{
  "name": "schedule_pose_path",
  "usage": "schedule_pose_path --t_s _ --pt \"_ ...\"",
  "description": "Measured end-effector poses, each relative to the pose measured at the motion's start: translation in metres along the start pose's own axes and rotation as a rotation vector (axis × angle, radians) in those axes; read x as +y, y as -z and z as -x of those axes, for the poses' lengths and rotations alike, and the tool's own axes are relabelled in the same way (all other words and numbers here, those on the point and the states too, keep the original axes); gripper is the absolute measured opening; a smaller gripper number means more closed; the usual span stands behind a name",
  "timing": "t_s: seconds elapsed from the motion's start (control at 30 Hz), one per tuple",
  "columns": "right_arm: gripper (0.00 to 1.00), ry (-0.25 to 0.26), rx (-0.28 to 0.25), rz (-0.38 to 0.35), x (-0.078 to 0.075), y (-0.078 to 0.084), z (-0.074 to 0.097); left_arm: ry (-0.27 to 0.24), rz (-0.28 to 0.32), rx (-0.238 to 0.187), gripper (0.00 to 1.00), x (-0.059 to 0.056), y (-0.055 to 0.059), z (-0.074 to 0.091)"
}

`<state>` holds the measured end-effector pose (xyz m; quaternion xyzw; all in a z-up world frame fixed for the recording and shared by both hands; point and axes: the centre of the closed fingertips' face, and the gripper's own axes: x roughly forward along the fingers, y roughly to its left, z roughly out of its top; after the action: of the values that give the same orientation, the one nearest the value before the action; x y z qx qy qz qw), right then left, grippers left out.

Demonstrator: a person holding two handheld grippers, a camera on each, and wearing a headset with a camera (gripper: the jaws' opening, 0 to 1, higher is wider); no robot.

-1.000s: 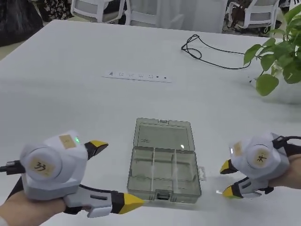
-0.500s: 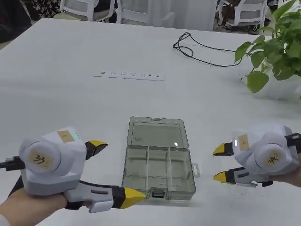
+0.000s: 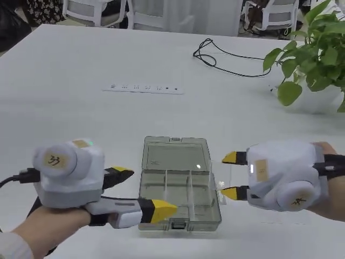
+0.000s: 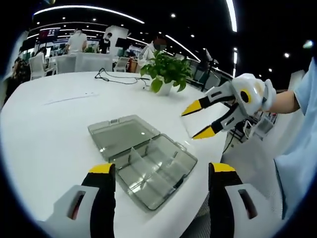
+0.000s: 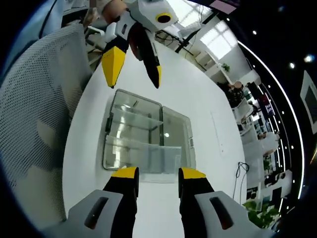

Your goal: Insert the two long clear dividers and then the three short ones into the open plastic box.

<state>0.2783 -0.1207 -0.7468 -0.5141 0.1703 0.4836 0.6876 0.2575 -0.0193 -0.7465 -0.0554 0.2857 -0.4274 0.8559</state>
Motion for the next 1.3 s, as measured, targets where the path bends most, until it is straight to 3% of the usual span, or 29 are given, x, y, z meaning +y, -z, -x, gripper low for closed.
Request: schedule_pose_path --t_s 0.3,0.33,0.37,0.5,0.7,1.1,1.3 --pt "0.32 0.026 -0.024 0.072 -0.005 -0.023 -0.007 0.070 0.190 -0.040 0.60 -0.010 -0.014 -0.018" --pt "0.32 0.034 -0.028 0.096 -0.006 -0.026 -0.009 0.082 0.236 -0.027 0.56 -0.013 -0.014 -0.020" --pt "0.32 0.031 -0.025 0.100 -0.006 -0.028 -0.011 0.092 0.245 -0.027 0.53 -0.015 -0.015 -0.022" --pt "0.32 0.035 -0.034 0.123 -0.005 -0.036 -0.015 0.090 0.307 -0.019 0.44 -0.015 -0.015 -0.030" --pt "0.32 0.031 -0.035 0.143 -0.003 -0.043 -0.019 0.079 0.389 -0.040 0.27 -0.011 -0.017 -0.037" --pt "0.32 0.021 -0.045 0.153 -0.001 -0.052 -0.022 0.086 0.420 -0.037 0.07 -0.012 -0.015 -0.039" --pt "0.32 0.009 -0.041 0.155 0.002 -0.052 -0.024 0.124 0.410 -0.032 0.00 -0.021 -0.016 -0.039"
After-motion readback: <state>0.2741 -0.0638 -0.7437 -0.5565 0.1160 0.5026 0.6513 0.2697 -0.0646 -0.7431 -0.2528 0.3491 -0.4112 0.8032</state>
